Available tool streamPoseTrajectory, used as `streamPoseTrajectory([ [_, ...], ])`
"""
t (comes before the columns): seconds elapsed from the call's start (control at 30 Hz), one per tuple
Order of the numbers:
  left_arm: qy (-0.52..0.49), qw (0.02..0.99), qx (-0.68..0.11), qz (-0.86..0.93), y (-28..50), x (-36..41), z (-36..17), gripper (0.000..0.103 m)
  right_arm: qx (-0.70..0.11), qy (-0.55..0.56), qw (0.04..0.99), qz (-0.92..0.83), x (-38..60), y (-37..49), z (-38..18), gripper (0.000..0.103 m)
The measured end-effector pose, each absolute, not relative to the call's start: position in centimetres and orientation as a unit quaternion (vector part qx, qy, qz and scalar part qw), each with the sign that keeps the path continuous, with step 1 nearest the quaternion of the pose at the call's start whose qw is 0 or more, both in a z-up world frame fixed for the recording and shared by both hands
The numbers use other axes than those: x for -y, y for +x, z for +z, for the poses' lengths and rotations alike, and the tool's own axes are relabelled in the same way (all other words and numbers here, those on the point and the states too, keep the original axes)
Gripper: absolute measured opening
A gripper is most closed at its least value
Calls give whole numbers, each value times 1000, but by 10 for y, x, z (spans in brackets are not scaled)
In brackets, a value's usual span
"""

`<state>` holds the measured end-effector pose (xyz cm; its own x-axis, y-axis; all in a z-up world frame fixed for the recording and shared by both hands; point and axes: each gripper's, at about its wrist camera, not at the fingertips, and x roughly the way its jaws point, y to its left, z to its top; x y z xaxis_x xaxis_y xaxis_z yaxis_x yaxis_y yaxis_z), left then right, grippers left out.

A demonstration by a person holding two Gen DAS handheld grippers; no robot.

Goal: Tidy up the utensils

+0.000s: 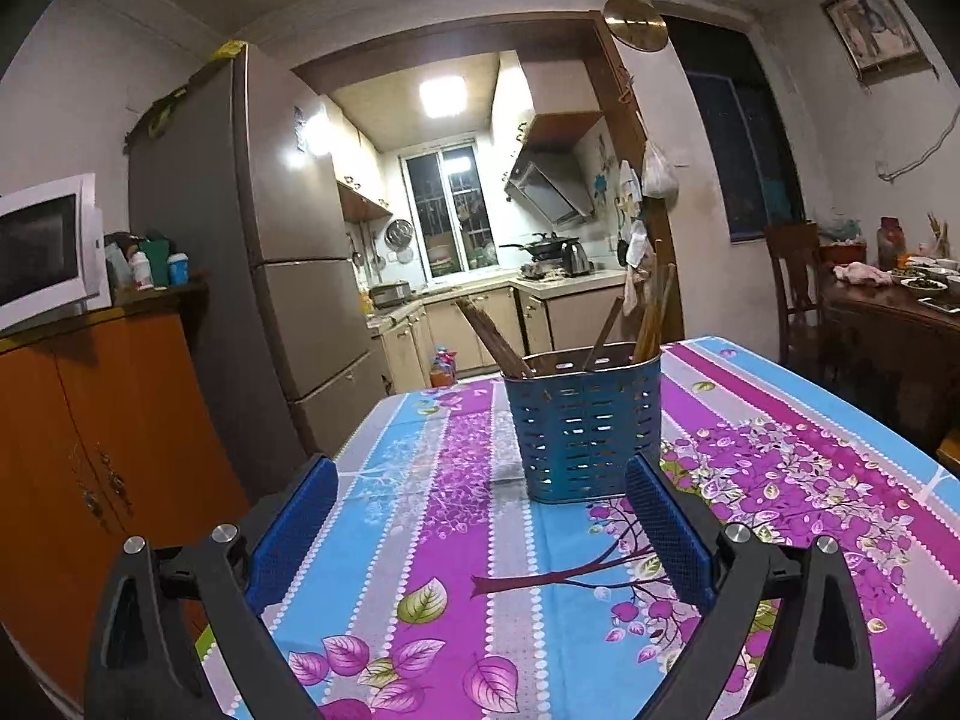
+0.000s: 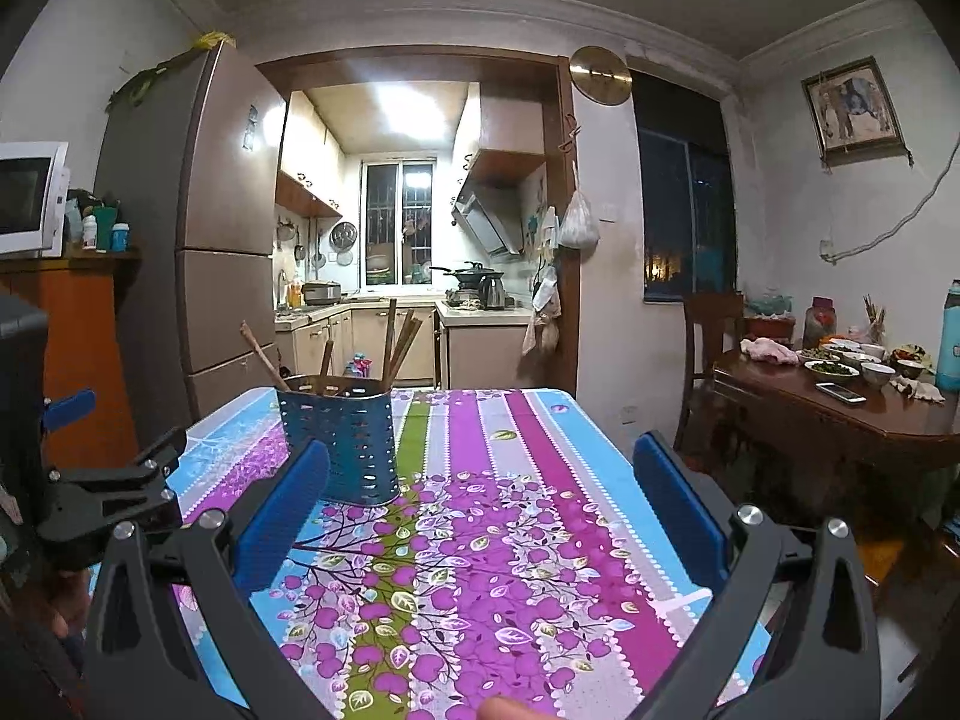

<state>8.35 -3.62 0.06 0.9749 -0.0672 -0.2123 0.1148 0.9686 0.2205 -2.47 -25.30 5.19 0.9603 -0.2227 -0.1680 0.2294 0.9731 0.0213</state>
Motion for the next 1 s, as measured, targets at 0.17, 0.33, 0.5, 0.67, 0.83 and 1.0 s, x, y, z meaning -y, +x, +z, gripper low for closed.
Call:
streamPoseTrajectory([
  [0.17, 110, 986, -113, -58, 84, 36, -1, 96, -77, 18, 990, -119, 254, -27, 55, 98],
  [0.33, 115, 985, -117, -61, 82, 39, -2, 96, -71, 3, 990, -125, 250, -26, 56, 98],
  [0.5, 120, 985, -112, -58, 80, 40, -3, 97, -77, -5, 989, -123, 246, -23, 54, 98],
  [0.67, 114, 985, -117, -57, 81, 39, -3, 98, -87, -15, 989, -121, 242, -20, 52, 98],
  [0.83, 113, 985, -118, -58, 81, 38, -2, 98, -88, -18, 989, -119, 241, -20, 51, 98],
  [1.0, 120, 984, -117, -60, 81, 39, -3, 98, -97, -17, 988, -115, 240, -16, 50, 98],
])
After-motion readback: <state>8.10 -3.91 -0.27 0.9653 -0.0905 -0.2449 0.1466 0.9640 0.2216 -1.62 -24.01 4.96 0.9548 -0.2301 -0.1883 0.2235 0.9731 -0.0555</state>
